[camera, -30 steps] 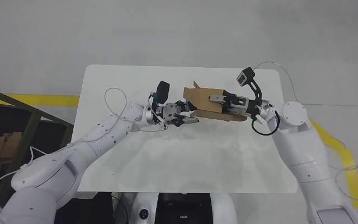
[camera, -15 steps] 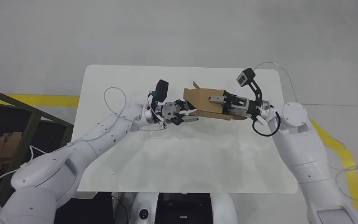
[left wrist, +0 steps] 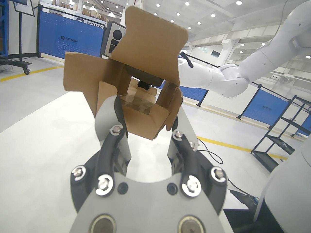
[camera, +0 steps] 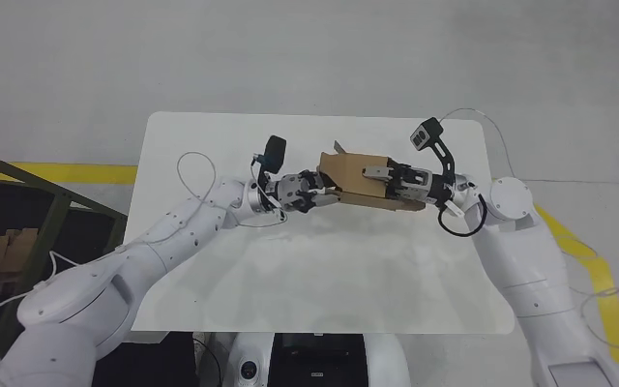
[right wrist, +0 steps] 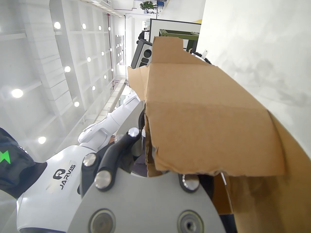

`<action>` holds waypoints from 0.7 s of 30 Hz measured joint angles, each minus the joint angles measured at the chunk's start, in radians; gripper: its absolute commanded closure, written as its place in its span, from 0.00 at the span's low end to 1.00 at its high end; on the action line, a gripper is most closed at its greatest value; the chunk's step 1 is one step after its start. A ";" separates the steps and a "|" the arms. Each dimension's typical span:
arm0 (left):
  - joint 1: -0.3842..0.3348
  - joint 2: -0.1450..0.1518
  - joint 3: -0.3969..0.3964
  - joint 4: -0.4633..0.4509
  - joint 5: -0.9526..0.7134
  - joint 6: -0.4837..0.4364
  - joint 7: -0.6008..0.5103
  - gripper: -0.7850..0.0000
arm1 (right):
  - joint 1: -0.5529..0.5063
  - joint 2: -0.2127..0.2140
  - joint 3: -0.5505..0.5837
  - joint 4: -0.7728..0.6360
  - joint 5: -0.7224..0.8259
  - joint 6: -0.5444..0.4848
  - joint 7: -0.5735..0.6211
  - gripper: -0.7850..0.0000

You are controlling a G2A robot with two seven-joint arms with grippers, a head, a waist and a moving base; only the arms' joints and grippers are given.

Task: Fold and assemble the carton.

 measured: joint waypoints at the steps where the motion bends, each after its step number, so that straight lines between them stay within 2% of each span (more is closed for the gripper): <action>1: -0.002 0.000 0.004 0.000 -0.005 0.000 0.000 0.51 | -0.001 0.000 0.000 -0.001 0.000 0.000 0.000 1.00; 21: -0.041 -0.011 0.068 0.007 -0.085 0.000 0.000 0.55 | -0.012 0.004 0.009 -0.008 0.012 -0.007 0.004 1.00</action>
